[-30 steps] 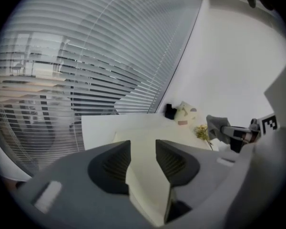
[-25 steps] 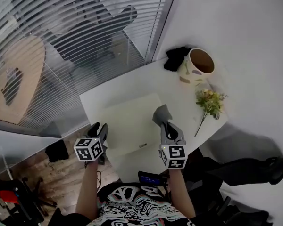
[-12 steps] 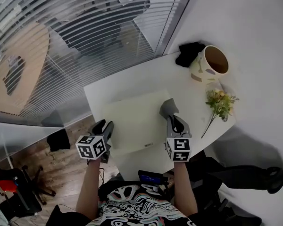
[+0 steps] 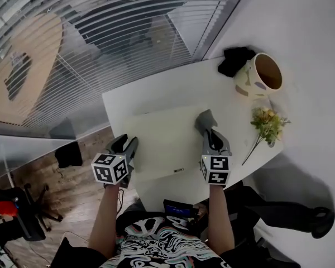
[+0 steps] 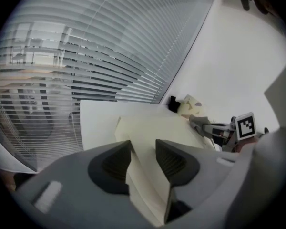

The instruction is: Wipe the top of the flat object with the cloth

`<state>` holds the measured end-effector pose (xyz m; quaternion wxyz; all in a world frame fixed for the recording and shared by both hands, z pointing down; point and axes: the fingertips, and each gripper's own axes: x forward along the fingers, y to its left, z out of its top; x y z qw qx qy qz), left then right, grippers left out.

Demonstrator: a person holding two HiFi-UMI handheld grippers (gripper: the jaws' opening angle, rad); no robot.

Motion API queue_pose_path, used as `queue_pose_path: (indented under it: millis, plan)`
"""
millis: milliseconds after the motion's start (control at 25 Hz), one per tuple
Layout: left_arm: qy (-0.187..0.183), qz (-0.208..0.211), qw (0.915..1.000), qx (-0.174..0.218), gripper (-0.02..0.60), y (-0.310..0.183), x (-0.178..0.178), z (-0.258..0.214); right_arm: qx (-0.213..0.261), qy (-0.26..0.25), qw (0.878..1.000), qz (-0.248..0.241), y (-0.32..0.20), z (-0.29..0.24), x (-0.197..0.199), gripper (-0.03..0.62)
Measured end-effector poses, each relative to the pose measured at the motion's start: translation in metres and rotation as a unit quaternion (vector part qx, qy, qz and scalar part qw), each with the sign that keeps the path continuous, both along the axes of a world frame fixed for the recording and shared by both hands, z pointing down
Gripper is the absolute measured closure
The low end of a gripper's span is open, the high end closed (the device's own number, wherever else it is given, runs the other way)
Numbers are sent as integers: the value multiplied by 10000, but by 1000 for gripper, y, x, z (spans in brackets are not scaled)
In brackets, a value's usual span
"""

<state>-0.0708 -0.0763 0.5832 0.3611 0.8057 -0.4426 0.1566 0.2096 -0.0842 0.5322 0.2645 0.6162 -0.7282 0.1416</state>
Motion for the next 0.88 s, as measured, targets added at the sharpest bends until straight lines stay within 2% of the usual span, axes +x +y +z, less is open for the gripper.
queue_pose_path:
  millis: [880]
  plan:
    - [39,-126,9999,2,408,-6,4,3,-314,338,9986,-247,-35,20,4,579]
